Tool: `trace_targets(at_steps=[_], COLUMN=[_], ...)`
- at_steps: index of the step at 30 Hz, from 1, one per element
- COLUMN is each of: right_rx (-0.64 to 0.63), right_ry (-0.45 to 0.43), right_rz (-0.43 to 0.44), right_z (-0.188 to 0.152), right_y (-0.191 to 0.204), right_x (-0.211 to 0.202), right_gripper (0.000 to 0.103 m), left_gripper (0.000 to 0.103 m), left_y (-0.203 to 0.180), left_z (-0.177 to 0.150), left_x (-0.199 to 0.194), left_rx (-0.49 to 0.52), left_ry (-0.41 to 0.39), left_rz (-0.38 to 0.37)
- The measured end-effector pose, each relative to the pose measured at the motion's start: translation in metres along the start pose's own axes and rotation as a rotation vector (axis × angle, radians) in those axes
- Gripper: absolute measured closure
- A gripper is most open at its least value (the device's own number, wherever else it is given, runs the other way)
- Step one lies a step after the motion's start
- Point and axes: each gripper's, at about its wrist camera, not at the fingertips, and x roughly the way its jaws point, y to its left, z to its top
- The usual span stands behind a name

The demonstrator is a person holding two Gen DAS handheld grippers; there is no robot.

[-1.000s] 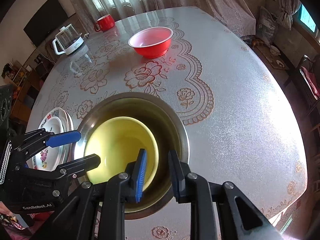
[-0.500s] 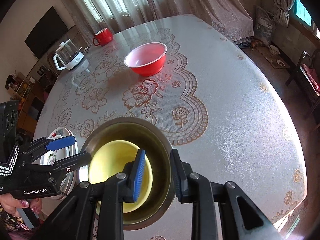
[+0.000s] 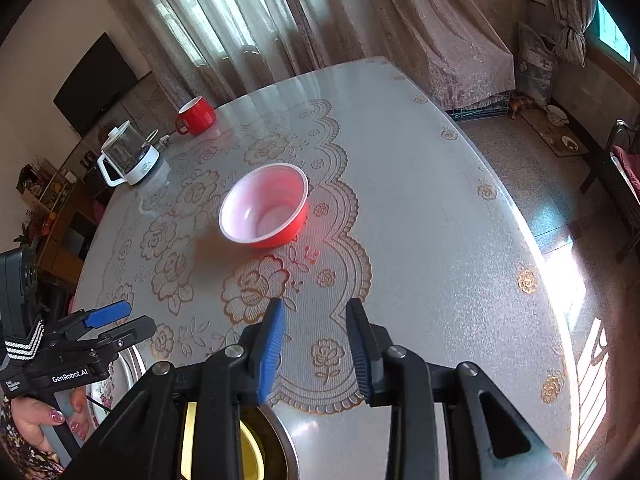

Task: Organize plates and bowls
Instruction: 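Move the right tool to the red bowl and grasp its rim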

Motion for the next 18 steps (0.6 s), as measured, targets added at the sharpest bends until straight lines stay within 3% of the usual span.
trace_targets(at_steps=[8, 18], right_rx=[-0.035, -0.012], right_ry=[0.056, 0.096], right_rz=[0.047, 0.089], right_z=[0.039, 0.060], right_y=[0.010, 0.003], right_x=[0.052, 0.088], right_gripper=[0.072, 0.072], left_gripper=[0.022, 0.022], left_y=[0.005, 0.003], left_z=[0.036, 0.054], left_x=[0.032, 0.057], left_rx=[-0.074, -0.039], left_ry=[0.006, -0.002], left_rz=[0.050, 0.152])
